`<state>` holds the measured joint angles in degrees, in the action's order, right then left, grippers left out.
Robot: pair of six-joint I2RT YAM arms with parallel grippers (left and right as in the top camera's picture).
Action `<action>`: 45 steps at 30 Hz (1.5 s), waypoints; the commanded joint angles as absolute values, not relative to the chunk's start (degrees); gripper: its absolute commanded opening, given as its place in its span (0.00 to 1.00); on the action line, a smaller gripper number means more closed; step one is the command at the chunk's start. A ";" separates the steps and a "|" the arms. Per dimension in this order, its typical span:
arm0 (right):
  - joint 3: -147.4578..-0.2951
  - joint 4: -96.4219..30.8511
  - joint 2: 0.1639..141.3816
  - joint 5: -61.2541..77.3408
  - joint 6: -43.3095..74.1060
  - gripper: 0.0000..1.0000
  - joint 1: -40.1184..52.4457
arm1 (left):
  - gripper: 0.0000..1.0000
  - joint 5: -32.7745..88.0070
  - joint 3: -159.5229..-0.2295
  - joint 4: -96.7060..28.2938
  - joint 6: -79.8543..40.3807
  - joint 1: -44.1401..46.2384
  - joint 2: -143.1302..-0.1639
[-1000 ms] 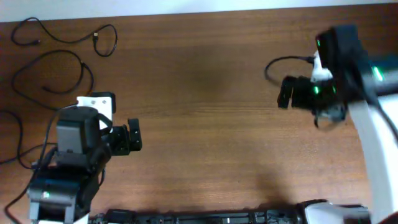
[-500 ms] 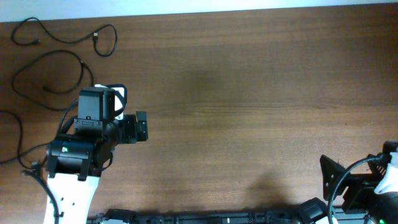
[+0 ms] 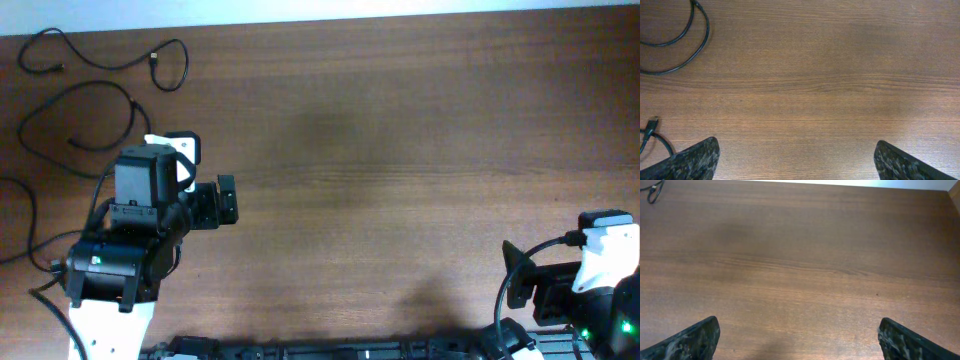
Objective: Untangle cables
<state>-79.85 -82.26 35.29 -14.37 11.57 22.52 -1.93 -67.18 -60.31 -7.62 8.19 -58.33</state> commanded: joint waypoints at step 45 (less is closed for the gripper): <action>-0.32 -4.47 0.30 2.50 3.46 0.98 -1.52 | 0.99 -1.26 -67.09 -60.27 -8.32 8.21 -58.06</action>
<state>-0.69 -4.05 0.73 3.42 3.22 -1.10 -1.91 -67.16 -60.36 -7.62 8.19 -58.39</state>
